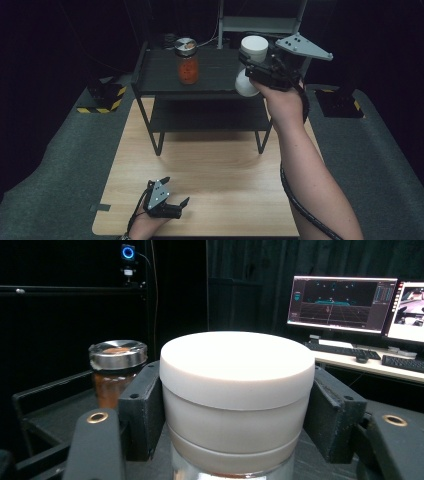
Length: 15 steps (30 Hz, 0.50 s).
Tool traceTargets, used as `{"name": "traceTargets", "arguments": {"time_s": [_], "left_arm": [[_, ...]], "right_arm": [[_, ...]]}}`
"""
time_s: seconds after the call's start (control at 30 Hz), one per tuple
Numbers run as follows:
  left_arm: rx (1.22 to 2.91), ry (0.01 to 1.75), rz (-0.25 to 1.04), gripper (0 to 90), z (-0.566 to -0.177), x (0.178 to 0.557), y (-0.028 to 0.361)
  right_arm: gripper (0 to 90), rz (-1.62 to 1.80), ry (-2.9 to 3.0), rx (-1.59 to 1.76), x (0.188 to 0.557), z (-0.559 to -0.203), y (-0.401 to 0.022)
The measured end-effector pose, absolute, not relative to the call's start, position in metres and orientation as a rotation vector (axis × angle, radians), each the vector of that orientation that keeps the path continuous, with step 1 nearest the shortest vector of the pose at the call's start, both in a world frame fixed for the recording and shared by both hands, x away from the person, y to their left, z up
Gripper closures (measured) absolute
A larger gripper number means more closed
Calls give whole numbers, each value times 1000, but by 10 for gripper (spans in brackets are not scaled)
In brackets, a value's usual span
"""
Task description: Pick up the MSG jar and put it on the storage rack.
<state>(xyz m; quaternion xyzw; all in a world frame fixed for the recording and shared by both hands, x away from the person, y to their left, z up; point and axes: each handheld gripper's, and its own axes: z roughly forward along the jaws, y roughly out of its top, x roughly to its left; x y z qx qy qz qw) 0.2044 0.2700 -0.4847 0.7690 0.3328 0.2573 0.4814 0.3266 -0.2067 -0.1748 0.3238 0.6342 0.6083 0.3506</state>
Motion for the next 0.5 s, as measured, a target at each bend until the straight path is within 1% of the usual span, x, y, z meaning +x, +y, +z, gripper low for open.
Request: {"name": "traceTargets", "arguments": {"time_s": [0.5], "left_arm": [[1871, 809, 619, 8, -485, 205, 272]], "right_arm": [[337, 1543, 1647, 864, 362, -169, -183]]}}
